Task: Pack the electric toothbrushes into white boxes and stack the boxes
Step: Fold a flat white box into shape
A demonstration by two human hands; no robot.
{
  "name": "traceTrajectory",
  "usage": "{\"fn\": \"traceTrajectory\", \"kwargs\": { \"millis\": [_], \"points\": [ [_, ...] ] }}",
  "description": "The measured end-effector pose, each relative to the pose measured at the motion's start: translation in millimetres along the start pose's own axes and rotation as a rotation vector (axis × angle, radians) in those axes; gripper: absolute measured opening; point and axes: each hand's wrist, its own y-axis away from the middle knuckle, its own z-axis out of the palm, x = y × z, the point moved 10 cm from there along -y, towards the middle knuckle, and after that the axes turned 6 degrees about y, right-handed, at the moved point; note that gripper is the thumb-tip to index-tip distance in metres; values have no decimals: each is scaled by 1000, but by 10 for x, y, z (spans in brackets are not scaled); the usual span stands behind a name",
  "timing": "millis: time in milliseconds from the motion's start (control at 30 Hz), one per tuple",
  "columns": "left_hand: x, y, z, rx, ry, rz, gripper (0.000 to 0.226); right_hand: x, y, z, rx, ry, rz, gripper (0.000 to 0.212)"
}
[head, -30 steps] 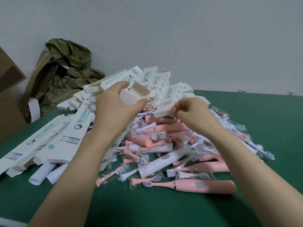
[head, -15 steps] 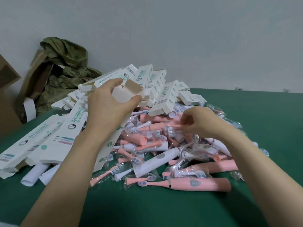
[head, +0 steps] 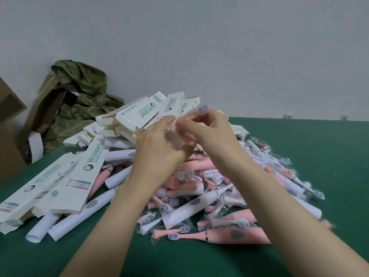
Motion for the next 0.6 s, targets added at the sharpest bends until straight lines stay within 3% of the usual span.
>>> {"fn": "traceTrajectory", "kwargs": {
  "millis": [167,333,467,600],
  "points": [
    [32,-1,3,32,-2,49,63,139,-108,-149,53,-57,55,10],
    [16,-22,42,24,-12,46,63,121,-240,-153,17,226,29,30],
    [-25,-78,108,-15,-79,48,66,103,-295,45,-97,422,-38,22],
    [-79,-107,91,-18,-78,28,61,198,-253,65,-139,267,19,25]
  ]
}}
